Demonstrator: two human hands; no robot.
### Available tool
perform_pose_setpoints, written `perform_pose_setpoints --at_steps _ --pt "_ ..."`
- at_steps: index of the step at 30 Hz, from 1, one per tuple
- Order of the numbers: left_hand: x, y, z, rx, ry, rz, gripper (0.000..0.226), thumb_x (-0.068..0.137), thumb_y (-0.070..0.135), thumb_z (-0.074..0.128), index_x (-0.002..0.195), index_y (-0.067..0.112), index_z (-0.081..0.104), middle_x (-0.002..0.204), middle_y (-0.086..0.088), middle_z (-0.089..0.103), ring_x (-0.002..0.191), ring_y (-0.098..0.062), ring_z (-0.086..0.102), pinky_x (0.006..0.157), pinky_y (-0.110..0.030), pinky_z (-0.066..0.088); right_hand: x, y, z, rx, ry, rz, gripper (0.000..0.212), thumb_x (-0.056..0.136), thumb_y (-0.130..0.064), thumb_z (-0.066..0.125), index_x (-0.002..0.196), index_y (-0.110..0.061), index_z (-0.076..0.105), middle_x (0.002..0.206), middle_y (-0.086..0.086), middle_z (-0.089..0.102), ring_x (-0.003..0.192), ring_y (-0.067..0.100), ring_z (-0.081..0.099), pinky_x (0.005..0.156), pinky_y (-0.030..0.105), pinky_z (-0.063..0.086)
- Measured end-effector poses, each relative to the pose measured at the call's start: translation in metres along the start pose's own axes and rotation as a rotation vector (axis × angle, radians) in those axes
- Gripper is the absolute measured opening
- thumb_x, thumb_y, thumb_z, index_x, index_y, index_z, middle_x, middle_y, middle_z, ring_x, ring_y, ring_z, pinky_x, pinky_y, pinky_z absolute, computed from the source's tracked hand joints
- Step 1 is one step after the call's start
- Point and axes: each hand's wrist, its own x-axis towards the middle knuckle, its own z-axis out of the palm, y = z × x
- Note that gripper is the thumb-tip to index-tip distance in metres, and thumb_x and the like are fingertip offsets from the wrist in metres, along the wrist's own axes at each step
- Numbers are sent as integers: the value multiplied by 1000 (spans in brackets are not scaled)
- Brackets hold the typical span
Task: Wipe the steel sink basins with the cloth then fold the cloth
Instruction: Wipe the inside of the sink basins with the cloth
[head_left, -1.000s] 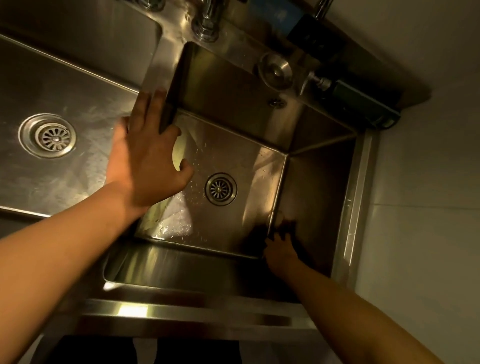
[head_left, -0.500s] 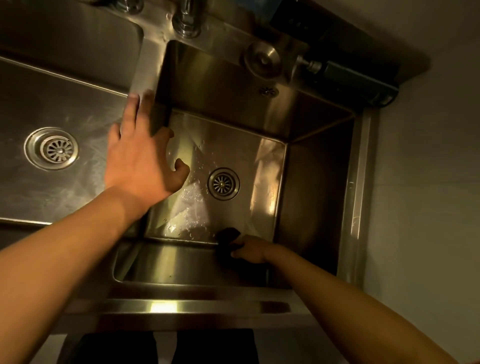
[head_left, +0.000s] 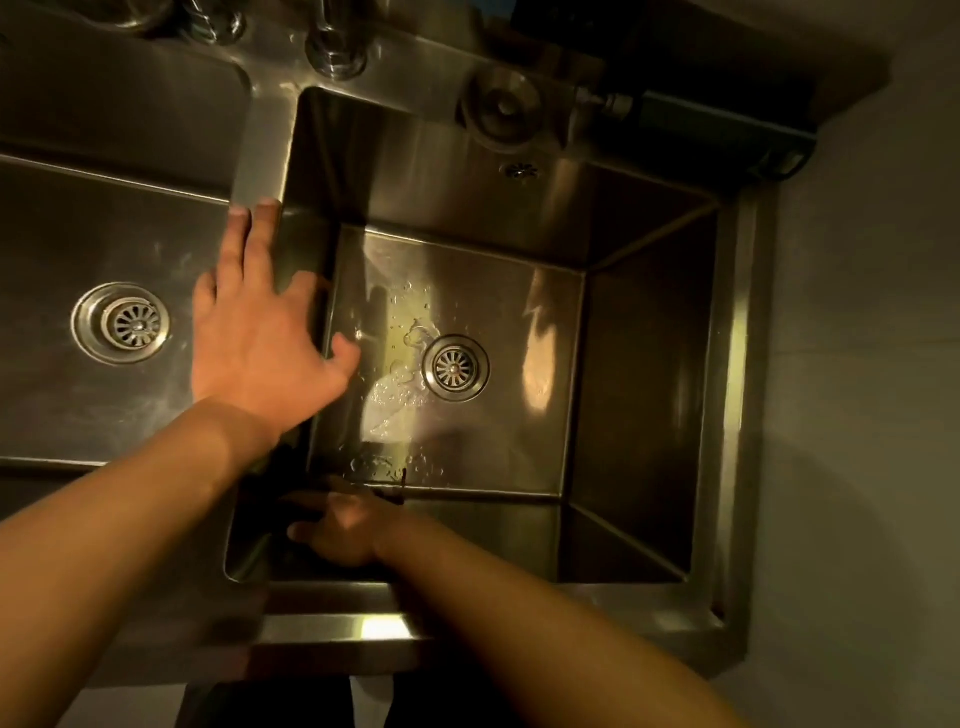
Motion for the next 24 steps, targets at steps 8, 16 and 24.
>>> perform_pose_setpoints --at_steps 8,16,24 --pt "0 -2 2 -6 16 0 58 72 52 51 106 10 70 171 -14 10 159 -35 4 113 -64 33 -10 147 -25 -72 -1 368 51 100 -41 53 150 -34 45 158 8 39 135 35 47 116 47 37" --pt "-1 -2 1 -4 16 9 54 72 51 51 104 11 69 171 -13 9 159 -36 3 114 -66 32 -32 231 -36 -156 7 652 56 100 -40 47 154 -28 39 161 12 33 139 39 42 115 51 38" --pt "-1 -1 0 -10 15 8 53 71 51 51 103 12 68 171 -13 9 159 -35 4 115 -66 31 -61 87 -26 38 10 200 47 103 -45 50 149 -40 45 164 1 25 148 29 31 123 48 24"
